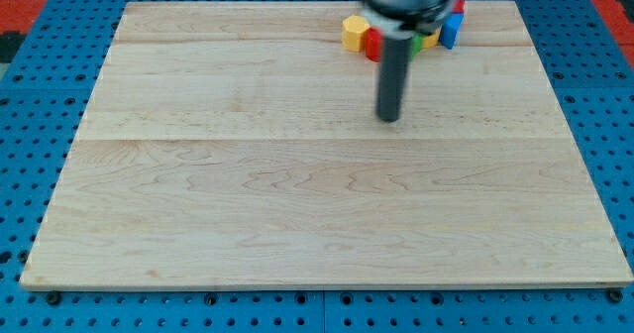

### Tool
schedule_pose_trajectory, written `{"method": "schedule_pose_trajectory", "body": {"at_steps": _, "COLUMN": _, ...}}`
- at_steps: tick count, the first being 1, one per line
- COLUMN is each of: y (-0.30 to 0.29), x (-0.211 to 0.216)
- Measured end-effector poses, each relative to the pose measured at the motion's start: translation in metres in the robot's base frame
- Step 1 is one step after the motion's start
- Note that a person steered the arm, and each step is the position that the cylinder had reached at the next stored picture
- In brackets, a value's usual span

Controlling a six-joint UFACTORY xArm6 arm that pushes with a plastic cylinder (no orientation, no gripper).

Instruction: Nudge red star towards the blue cube

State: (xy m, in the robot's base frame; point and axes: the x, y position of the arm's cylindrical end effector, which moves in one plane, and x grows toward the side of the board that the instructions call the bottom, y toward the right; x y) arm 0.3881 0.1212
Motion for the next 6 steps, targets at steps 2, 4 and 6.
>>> {"method": "schedule_pose_trajectory", "body": {"at_steps": 2, "y": 0.123, "x": -0.104}}
{"method": "schedule_pose_trajectory", "body": {"at_steps": 4, "y": 0.097, "x": -0.178}}
{"method": "schedule_pose_trajectory", "body": {"at_steps": 6, "y": 0.06, "x": -0.196}}
